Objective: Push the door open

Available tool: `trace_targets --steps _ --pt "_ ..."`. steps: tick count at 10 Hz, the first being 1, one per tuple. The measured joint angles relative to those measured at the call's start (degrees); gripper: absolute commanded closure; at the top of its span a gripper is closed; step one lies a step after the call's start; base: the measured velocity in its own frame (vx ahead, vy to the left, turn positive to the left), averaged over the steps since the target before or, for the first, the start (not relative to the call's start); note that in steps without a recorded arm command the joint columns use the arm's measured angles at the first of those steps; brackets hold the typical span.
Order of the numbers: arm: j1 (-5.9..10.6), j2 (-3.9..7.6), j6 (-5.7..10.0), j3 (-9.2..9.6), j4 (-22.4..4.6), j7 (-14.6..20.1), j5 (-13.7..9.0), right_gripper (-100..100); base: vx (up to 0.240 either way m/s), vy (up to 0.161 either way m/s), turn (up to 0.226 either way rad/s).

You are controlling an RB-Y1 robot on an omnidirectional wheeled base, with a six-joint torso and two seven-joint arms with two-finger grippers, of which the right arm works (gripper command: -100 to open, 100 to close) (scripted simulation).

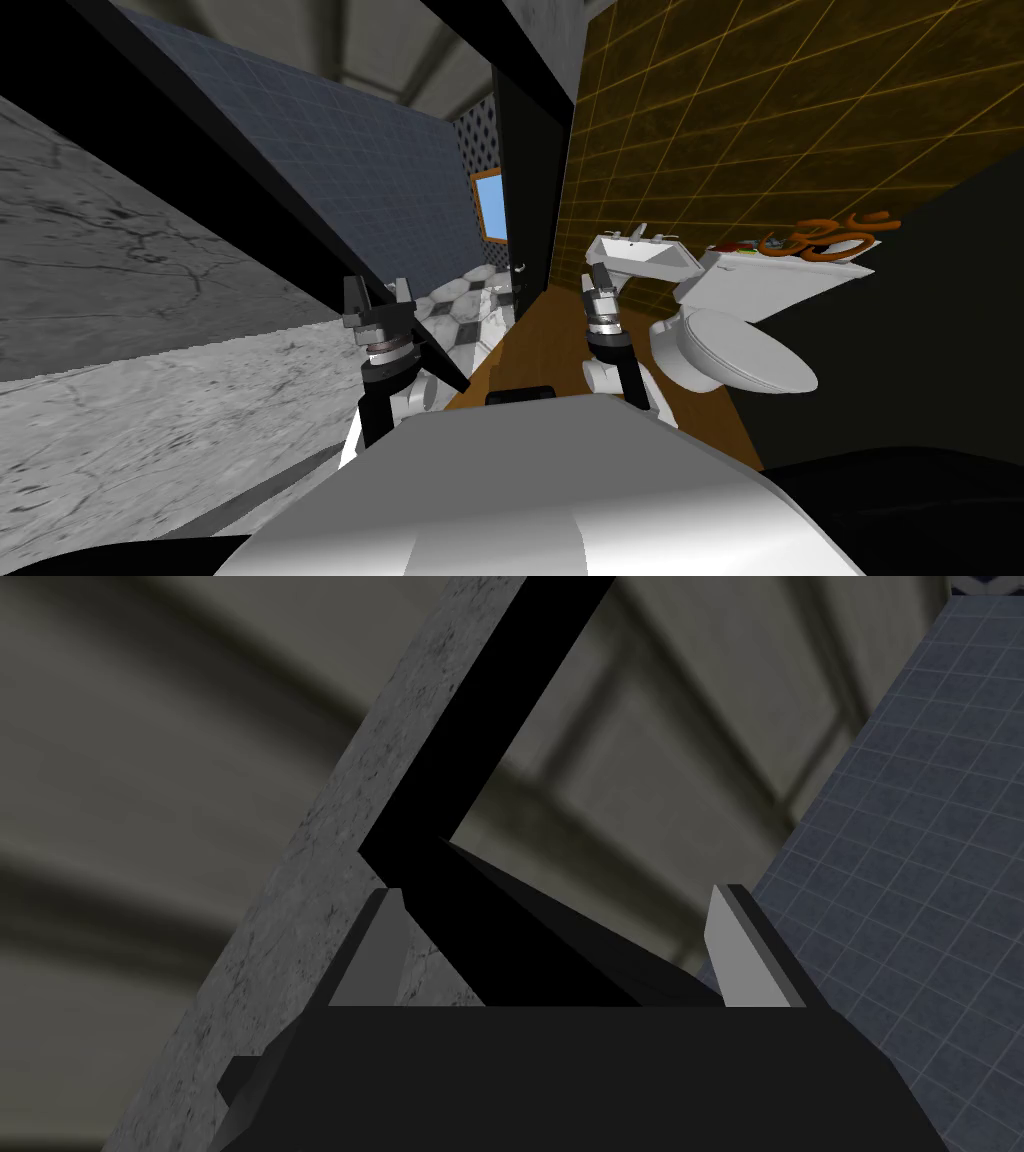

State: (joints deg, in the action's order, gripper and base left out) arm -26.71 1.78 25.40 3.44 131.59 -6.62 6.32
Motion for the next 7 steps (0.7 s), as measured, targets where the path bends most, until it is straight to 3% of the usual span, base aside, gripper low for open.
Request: trace_targets --steps 7 --pt "3.40 1.28 2.38 0.61 -8.9 2.6 1.4 -100 0.112 -0.047 0.042"
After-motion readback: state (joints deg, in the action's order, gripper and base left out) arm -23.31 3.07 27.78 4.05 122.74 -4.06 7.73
